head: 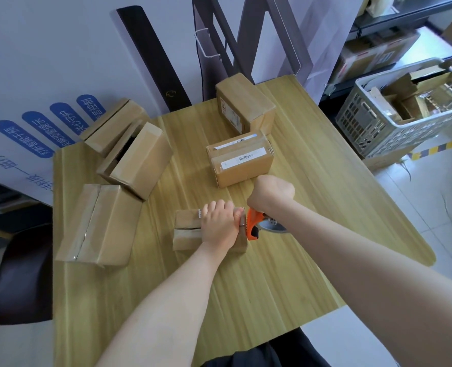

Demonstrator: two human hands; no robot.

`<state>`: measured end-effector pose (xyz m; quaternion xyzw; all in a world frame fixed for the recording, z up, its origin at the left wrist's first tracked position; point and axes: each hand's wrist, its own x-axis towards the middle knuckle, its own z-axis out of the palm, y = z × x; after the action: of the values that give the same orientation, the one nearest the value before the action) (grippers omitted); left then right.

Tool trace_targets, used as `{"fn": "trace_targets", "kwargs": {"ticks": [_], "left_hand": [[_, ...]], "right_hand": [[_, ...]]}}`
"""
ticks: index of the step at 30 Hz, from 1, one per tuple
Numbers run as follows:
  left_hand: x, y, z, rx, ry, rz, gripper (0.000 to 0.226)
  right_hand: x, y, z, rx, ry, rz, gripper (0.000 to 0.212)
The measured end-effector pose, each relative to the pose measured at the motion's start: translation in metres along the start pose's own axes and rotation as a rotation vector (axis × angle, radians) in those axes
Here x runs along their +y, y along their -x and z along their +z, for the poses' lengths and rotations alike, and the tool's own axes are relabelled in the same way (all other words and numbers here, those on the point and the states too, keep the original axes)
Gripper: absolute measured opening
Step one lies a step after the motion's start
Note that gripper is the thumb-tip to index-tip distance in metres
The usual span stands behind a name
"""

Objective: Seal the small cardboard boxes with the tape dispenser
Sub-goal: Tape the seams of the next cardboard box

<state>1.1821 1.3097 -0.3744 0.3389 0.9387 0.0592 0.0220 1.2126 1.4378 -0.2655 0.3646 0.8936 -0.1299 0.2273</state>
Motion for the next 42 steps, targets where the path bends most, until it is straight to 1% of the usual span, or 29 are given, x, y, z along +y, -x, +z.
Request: {"fn": "trace_targets", "kwargs": {"ticks": [5, 8, 10, 12, 13, 15, 18, 20, 22, 23, 25, 26, 27, 29, 31, 32, 33, 35, 37, 38, 40, 41, 42], "left_hand": [[0.000, -0.002, -0.002, -0.027, 0.015, 0.001, 0.050], [-0.002, 0.003, 0.001, -0.048, 0.032, -0.048, 0.044], [-0.008, 0.009, 0.002, -0.060, 0.030, -0.127, 0.049], [-0.017, 0.015, 0.001, -0.074, 0.028, -0.248, 0.049], [-0.022, 0.017, -0.001, -0.085, 0.047, -0.324, 0.048], [-0.030, 0.020, -0.006, -0.082, 0.117, -0.469, 0.044], [-0.039, 0.024, -0.014, -0.077, 0.232, -0.561, 0.031], [-0.044, 0.025, -0.021, -0.090, 0.340, -0.645, 0.022], [-0.046, 0.027, -0.028, -0.090, 0.422, -0.723, 0.023], [-0.047, 0.028, -0.031, -0.066, 0.408, -0.703, 0.024], [-0.045, 0.030, -0.032, -0.041, 0.318, -0.534, 0.031], [-0.043, 0.031, -0.032, -0.075, 0.282, -0.451, 0.034], [-0.043, 0.032, -0.032, -0.137, 0.270, -0.420, 0.035], [-0.047, 0.030, -0.033, -0.225, 0.300, -0.481, 0.033], [-0.055, 0.026, -0.037, -0.206, 0.348, -0.580, 0.034], [-0.059, 0.024, -0.040, -0.190, 0.348, -0.596, 0.033], [-0.061, 0.022, -0.042, -0.175, 0.331, -0.575, 0.032], [-0.060, 0.018, -0.047, -0.163, 0.314, -0.470, 0.030], [-0.050, 0.014, -0.056, -0.164, 0.442, -0.416, 0.031], [-0.045, 0.012, -0.064, -0.140, 0.578, -0.438, 0.029], [-0.036, 0.009, -0.084, -0.105, 1.014, -0.540, 0.032], [-0.032, 0.009, -0.096, -0.145, 1.236, -0.580, 0.038], [-0.031, 0.009, -0.107, -0.220, 1.393, -0.577, 0.044]], "right_hand": [[0.010, -0.006, 0.004, -0.007, -0.106, 0.080, 0.013], [0.015, 0.010, 0.054, -0.074, -0.126, 0.118, 0.015], [0.027, 0.027, 0.088, -0.058, -0.189, 0.129, 0.026], [0.052, 0.033, 0.099, 0.036, -0.283, 0.138, 0.043], [0.066, 0.034, 0.098, 0.084, -0.339, 0.129, 0.046], [0.087, 0.030, 0.088, 0.176, -0.508, 0.055, 0.041], [0.094, 0.029, 0.066, 0.262, -0.765, -0.113, 0.030], [0.090, 0.030, 0.051, 0.286, -0.849, -0.178, 0.028], [0.087, 0.034, 0.040, 0.284, -0.911, -0.225, 0.024], [0.086, 0.036, 0.035, 0.287, -0.936, -0.246, 0.023], [0.084, 0.040, 0.029, 0.298, -0.958, -0.280, 0.026], [0.083, 0.042, 0.027, 0.296, -0.967, -0.293, 0.027], [0.083, 0.045, 0.025, 0.288, -0.974, -0.305, 0.027], [0.083, 0.050, 0.022, 0.265, -0.994, -0.326, 0.024], [0.083, 0.053, 0.020, 0.250, -1.021, -0.347, 0.024], [0.083, 0.055, 0.019, 0.250, -1.025, -0.358, 0.024], [0.083, 0.057, 0.018, 0.252, -1.028, -0.369, 0.024], [0.082, 0.062, 0.015, 0.247, -1.043, -0.389, 0.024], [0.081, 0.067, 0.013, 0.235, -1.053, -0.410, 0.026], [0.081, 0.069, 0.012, 0.231, -1.057, -0.419, 0.027], [0.080, 0.073, 0.009, 0.223, -1.059, -0.436, 0.026], [0.080, 0.075, 0.008, 0.220, -1.057, -0.443, 0.026], [0.079, 0.076, 0.006, 0.217, -1.053, -0.450, 0.026]]}}
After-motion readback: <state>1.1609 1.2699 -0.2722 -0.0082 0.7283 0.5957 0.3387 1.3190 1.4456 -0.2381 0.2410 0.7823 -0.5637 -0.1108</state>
